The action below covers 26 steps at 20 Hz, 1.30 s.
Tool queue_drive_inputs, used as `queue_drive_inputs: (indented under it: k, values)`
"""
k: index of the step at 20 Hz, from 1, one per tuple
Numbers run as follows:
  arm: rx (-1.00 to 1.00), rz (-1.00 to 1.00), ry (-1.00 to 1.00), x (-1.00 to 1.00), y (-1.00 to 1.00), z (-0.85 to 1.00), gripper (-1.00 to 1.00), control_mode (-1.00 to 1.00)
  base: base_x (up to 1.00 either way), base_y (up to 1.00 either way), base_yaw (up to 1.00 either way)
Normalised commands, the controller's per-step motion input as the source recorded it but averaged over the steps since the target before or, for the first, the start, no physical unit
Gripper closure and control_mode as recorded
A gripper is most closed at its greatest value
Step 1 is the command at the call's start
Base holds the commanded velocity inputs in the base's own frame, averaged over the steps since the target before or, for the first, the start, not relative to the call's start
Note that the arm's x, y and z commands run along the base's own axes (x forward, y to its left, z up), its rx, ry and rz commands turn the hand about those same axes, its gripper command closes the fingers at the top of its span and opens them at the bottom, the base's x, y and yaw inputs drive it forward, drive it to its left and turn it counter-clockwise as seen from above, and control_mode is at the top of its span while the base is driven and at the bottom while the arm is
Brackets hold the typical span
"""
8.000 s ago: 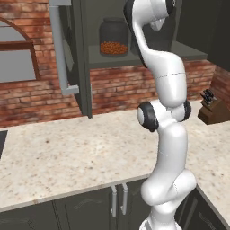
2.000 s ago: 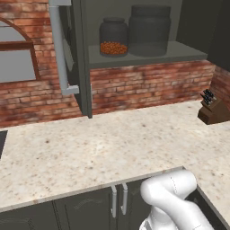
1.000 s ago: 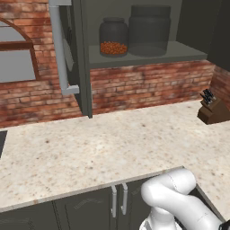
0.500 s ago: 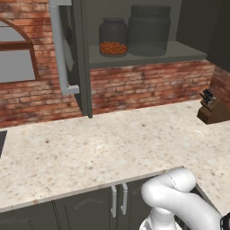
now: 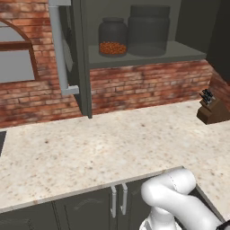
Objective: Pick the jar and jar from the dining table and place them in the open cabinet. Close the cabinet after placing the objects.
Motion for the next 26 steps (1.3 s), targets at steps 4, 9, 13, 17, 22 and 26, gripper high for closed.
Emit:
queue_drive_inputs:
  k: [4, 9, 13, 17, 22, 26]
  values:
    - [-0.14, 0.24, 0.06, 0.0, 1.0, -0.09, -1.0, -1.0, 0.0, 0.0, 0.0]
    - [-0.09, 0.11, 0.06, 0.43, 1.0, -0.05, -1.0, -1.0, 0.0, 0.0, 0.0]
    - [-0.04, 0.2, 0.29, 0.99, 0.94, 0.07, -1.0, -1.0, 0.0, 0.0, 0.0]
    - [-0.02, 0.26, 0.42, 1.0, 0.43, 0.33, -1.0, -1.0, 0.0, 0.0, 0.0]
    - [-0.02, 0.22, 0.42, 1.0, 0.14, 0.24, -1.0, -1.0, 0.0, 0.0, 0.0]
    - [-0.02, 0.12, 0.31, 1.0, 0.04, 0.1, -1.0, -1.0, 0.0, 0.0, 0.0]
